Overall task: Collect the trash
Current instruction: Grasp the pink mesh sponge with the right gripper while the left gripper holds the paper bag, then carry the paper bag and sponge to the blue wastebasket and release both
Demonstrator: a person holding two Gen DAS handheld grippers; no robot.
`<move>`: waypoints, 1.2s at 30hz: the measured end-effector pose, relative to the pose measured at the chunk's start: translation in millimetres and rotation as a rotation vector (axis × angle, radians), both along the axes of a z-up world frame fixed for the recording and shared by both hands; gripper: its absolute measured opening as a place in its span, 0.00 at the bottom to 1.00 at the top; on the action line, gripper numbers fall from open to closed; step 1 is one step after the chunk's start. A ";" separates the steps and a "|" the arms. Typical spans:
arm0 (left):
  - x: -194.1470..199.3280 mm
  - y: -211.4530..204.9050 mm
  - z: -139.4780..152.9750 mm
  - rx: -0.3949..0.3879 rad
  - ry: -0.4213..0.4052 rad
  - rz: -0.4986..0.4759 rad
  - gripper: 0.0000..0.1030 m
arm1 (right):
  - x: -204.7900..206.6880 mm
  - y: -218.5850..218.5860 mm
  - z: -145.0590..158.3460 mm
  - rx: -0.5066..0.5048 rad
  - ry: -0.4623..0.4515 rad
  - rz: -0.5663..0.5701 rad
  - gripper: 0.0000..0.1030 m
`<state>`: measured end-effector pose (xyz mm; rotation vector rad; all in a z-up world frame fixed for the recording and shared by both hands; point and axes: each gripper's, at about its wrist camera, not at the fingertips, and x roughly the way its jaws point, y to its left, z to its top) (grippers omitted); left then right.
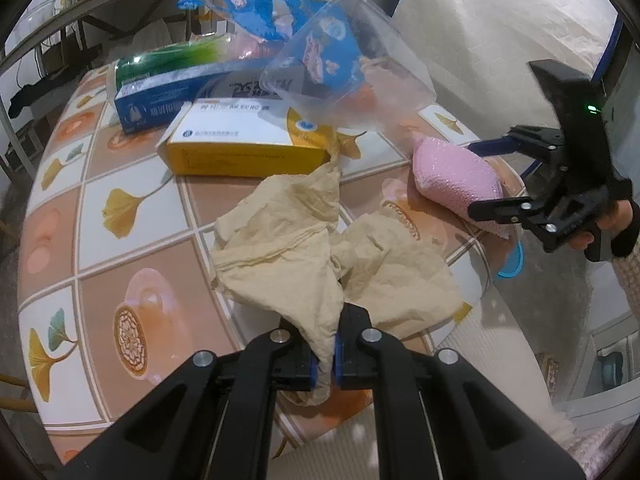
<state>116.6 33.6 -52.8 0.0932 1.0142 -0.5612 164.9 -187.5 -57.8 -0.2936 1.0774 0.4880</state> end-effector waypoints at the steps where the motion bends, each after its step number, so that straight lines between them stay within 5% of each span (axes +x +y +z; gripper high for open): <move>1: 1.0 0.6 -0.9 -0.006 0.003 0.001 0.05 | 2.4 0.4 -3.6 0.001 0.025 0.001 0.93; 5: 3.5 2.6 -2.3 -0.029 0.008 0.010 0.05 | 3.7 5.8 -14.0 -0.007 0.055 0.006 0.92; 9: 3.3 3.5 1.9 -0.043 -0.004 0.020 0.05 | -0.8 3.4 -7.9 0.014 0.035 -0.058 0.75; 20: -6.5 -27.3 46.9 -0.118 -0.069 -0.015 0.05 | -44.4 -49.2 30.4 0.180 -0.051 -0.269 0.74; 28: 16.6 -152.4 78.4 -0.188 -0.039 -0.192 0.05 | -98.5 -159.6 50.8 0.222 -0.116 -0.580 0.74; 36: 27.9 -353.6 47.1 -0.102 0.094 -0.413 0.05 | -163.6 -292.3 17.5 0.231 -0.066 -0.980 0.74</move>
